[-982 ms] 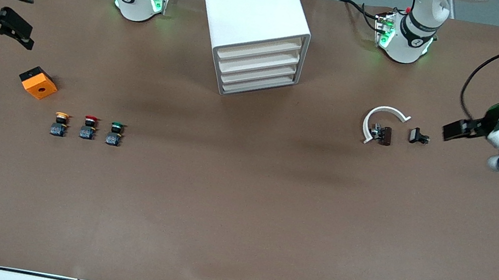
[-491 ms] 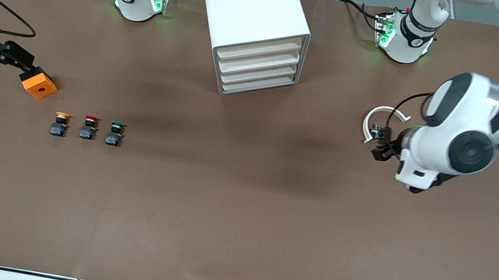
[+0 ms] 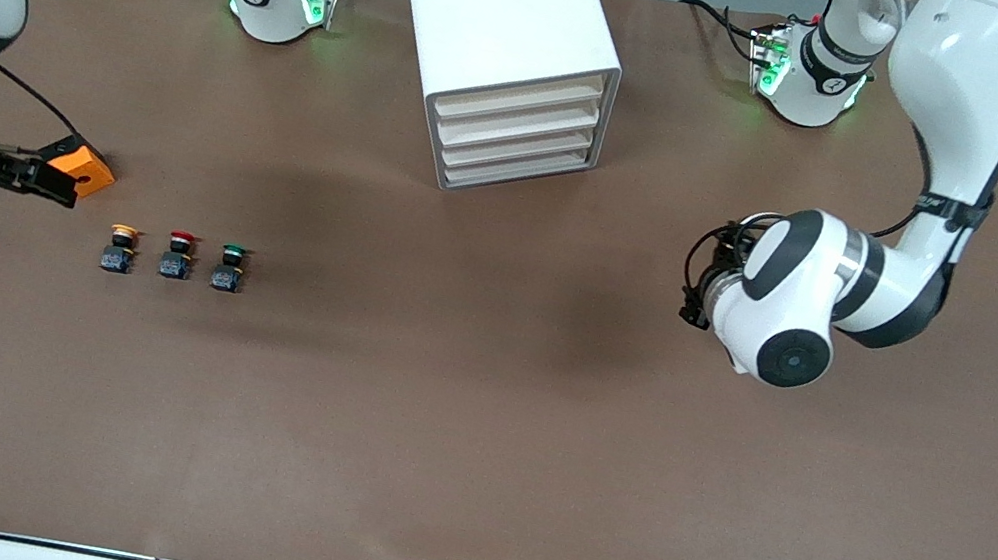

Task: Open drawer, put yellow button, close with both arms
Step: 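Grasp the yellow button with the right gripper while the left gripper reaches the drawer, then pull the drawer open with the left gripper while the right gripper lifts the button, then carry the button over the open drawer while the left gripper draws back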

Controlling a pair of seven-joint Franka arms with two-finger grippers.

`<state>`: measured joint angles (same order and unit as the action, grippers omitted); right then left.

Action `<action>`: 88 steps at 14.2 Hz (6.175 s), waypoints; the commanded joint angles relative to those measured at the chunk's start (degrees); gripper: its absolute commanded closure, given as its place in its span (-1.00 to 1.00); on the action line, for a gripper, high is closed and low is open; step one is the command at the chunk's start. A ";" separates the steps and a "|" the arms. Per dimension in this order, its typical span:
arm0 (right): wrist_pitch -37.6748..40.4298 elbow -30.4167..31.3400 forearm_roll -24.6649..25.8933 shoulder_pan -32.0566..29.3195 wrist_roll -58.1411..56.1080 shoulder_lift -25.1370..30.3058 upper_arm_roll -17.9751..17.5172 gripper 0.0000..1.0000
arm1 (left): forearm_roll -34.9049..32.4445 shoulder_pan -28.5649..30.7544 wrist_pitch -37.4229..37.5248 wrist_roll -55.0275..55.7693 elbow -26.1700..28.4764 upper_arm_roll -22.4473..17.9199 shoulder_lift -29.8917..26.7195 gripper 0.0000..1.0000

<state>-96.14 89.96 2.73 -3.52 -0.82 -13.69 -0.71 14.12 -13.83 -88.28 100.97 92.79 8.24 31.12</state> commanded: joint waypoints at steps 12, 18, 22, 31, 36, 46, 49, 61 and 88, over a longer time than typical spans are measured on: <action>-38.75 27.01 0.70 -8.52 -12.00 -4.32 -0.61 -1.00 | 28.04 -8.40 6.89 18.79 -2.70 -0.07 5.09 -1.00; -47.98 28.60 0.70 -9.75 -12.19 -11.96 -0.61 -1.00 | 36.67 -10.42 6.98 26.56 -6.30 -0.07 8.70 -0.92; -51.33 28.51 0.70 -10.37 -12.28 -15.22 -0.61 -1.00 | 41.51 -11.65 6.98 29.44 -6.22 -0.07 8.96 -0.49; -50.81 28.69 0.70 -11.51 -12.19 -15.58 -0.61 -0.44 | 43.00 -18.51 9.26 33.93 -5.95 -0.07 10.72 -0.29; -50.37 28.60 0.70 -11.34 -12.10 -16.19 -0.61 0.11 | 43.18 -18.87 10.15 35.08 -5.78 -0.07 10.98 0.17; -26.40 14.74 0.44 -9.58 -11.84 -15.31 -1.14 0.43 | 42.75 -18.17 10.15 35.17 -6.22 -0.33 11.51 1.00; -18.84 9.72 0.35 -8.26 -11.75 -13.13 -1.14 0.42 | 42.66 -17.46 10.15 35.26 -7.35 -1.55 11.60 1.00; 11.56 1.29 0.53 14.04 21.34 0.86 -1.31 0.42 | 42.92 -11.66 9.53 34.12 -15.70 -4.99 15.64 0.68; -7.30 -2.51 -13.62 51.59 108.92 -10.30 -1.22 0.38 | 30.56 -10.24 0.75 -12.62 -21.33 -21.60 10.47 -1.00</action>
<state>-103.20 87.86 -9.95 47.21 107.33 -23.41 -2.63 50.07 -21.69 -84.65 90.91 70.95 -13.15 43.99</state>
